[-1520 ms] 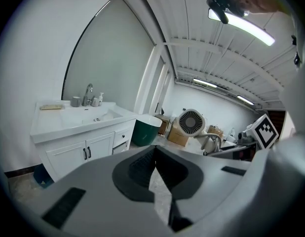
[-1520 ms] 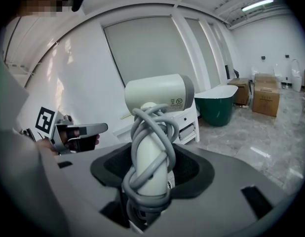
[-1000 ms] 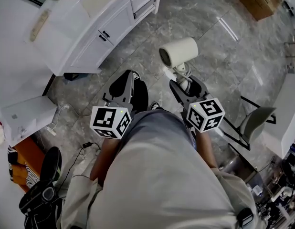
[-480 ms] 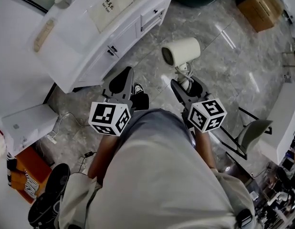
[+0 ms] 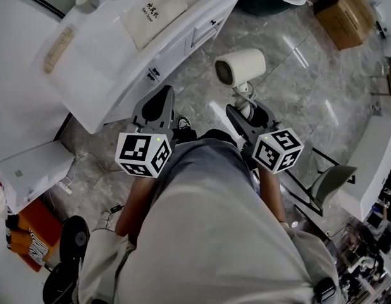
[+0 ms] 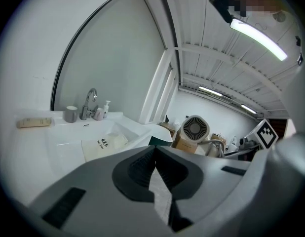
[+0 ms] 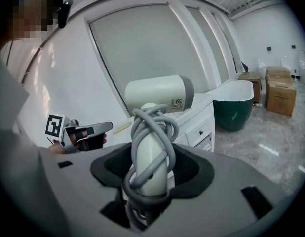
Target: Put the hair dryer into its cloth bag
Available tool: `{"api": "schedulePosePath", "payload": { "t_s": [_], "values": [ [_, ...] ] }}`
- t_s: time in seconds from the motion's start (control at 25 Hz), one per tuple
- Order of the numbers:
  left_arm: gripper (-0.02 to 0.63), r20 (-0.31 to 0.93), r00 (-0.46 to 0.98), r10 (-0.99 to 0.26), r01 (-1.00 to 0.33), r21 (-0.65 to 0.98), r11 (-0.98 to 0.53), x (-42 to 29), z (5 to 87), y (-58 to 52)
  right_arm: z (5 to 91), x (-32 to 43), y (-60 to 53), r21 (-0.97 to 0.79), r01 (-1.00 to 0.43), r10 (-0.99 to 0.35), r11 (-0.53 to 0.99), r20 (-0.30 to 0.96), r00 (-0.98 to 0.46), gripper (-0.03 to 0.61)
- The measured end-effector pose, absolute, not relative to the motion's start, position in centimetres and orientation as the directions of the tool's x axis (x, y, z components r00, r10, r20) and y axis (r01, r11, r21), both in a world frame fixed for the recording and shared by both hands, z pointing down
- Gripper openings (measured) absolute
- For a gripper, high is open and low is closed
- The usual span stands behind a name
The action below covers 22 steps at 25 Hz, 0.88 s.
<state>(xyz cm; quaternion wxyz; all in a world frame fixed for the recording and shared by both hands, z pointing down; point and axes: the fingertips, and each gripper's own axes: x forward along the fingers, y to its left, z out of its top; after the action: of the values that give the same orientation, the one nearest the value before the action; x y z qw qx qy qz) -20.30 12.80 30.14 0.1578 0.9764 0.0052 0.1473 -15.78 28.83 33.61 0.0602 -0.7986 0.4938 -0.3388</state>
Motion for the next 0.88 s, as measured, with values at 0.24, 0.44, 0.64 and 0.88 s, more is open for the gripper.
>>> {"api": "schedulePosePath", "payload": {
  "t_s": [0.24,0.44,0.64,0.88],
  "values": [
    [0.002,0.293,0.956,0.032,-0.074,0.344,-0.936,-19.5,31.0,11.0,34.4,-14.4,27.7,-0.438,-0.74,-0.82,-0.51,0.507,0.265,0.236],
    [0.002,0.298,0.955,-0.009,-0.115,0.342,-0.932,-18.5,31.2,9.3,34.5,-12.3,26.3,-0.437,-0.75,-0.825,-0.496,0.508,0.249,0.236],
    [0.002,0.307,0.95,-0.059,-0.159,0.313,-0.936,-16.2,31.1,7.4,34.4,-8.2,23.8,-0.435,-0.781,-0.846,-0.447,0.489,0.212,0.236],
    [0.002,0.297,0.941,-0.162,-0.258,0.322,-0.911,-11.7,30.4,4.7,34.2,-1.6,20.1,-0.436,-0.833,-0.874,-0.34,0.475,0.107,0.236]
  ]
}}
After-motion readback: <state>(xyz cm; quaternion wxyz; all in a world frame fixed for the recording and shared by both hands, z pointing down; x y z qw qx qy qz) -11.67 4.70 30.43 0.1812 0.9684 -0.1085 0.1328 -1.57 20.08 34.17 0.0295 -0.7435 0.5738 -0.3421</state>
